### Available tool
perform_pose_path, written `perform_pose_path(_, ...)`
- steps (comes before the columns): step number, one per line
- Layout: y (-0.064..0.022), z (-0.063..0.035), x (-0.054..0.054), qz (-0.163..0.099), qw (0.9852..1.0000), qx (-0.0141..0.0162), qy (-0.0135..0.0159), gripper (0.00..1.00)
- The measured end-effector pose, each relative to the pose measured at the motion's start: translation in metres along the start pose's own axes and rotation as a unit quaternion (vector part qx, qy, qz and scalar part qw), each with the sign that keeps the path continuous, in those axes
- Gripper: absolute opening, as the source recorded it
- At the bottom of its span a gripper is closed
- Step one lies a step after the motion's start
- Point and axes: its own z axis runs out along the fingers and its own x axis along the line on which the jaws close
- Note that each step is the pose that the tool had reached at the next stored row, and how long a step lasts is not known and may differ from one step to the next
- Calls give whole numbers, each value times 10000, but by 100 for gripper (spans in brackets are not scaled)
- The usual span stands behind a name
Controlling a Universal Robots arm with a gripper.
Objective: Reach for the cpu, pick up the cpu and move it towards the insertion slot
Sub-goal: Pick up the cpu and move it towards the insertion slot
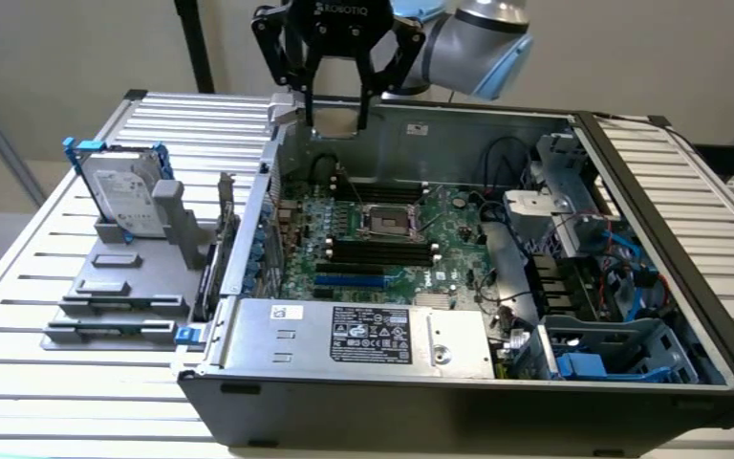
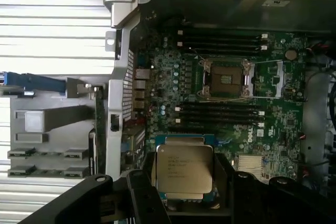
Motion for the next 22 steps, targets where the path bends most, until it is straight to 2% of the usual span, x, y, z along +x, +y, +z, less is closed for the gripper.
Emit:
perform_pose_path(14, 396, 21, -318, 0, 10000, 1, 0, 54)
perform_pose_path(22, 584, 46, -541, 0, 10000, 1, 0, 54)
